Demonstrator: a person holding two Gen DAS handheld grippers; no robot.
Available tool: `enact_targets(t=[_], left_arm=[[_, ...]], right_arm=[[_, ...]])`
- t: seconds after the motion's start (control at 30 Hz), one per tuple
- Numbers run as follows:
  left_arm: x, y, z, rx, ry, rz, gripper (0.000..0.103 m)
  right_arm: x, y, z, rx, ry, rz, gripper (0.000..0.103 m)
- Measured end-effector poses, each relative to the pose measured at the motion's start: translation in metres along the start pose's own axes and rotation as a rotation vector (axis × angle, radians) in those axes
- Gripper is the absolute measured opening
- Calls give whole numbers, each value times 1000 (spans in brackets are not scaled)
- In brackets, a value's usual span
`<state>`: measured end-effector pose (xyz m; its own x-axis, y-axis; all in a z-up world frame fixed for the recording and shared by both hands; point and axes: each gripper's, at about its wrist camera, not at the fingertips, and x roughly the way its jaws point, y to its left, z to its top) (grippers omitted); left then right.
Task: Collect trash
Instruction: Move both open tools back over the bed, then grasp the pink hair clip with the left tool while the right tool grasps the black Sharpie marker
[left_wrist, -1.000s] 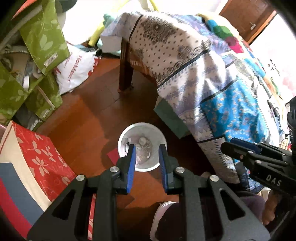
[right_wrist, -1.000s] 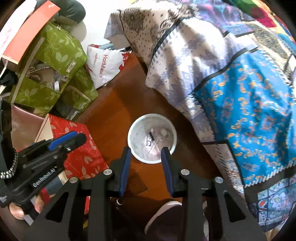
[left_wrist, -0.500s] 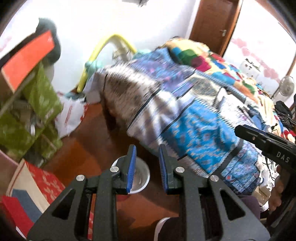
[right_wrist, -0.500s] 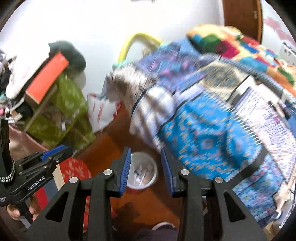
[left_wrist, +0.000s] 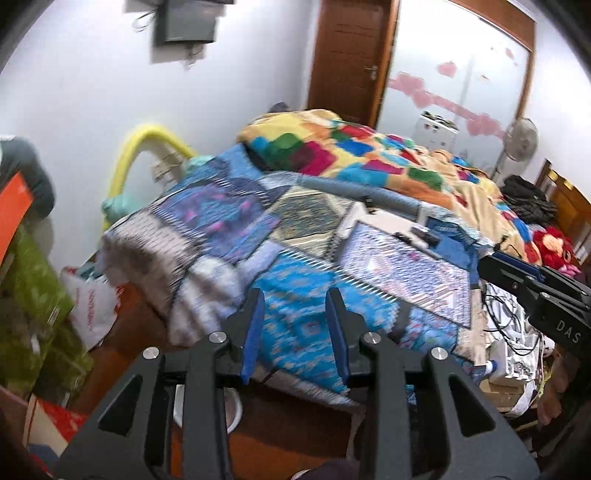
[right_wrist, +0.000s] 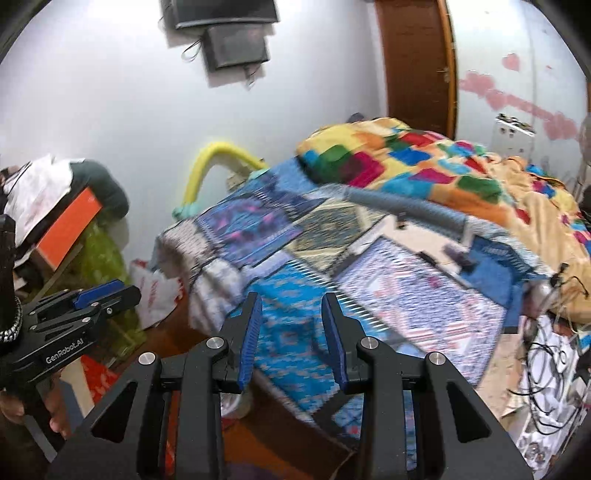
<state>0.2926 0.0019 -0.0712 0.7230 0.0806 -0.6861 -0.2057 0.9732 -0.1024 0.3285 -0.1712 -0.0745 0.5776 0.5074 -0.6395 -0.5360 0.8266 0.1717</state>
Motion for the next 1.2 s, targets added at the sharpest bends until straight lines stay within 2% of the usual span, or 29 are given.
enact_targets(t=[0.23,0.43,0.63,0.97,1.2], left_arm=[[40,-61,28,58,8,-68,46],[89,-97,43,87,49,-111,48],[152,-123,46,109,130,-151,48],[273,-176,41,147,288,-237,48],[328,-211,32,195,329,-287,48]], right_arm=[[-7,-68,3,59,-13,-85,30],[8,-126,0,94,24,-154,30],[37,-173,-10,105,85,-203,30],[102,-225,-20,116,170,-223,30],[131,-256,-27,171,191,-219,30]])
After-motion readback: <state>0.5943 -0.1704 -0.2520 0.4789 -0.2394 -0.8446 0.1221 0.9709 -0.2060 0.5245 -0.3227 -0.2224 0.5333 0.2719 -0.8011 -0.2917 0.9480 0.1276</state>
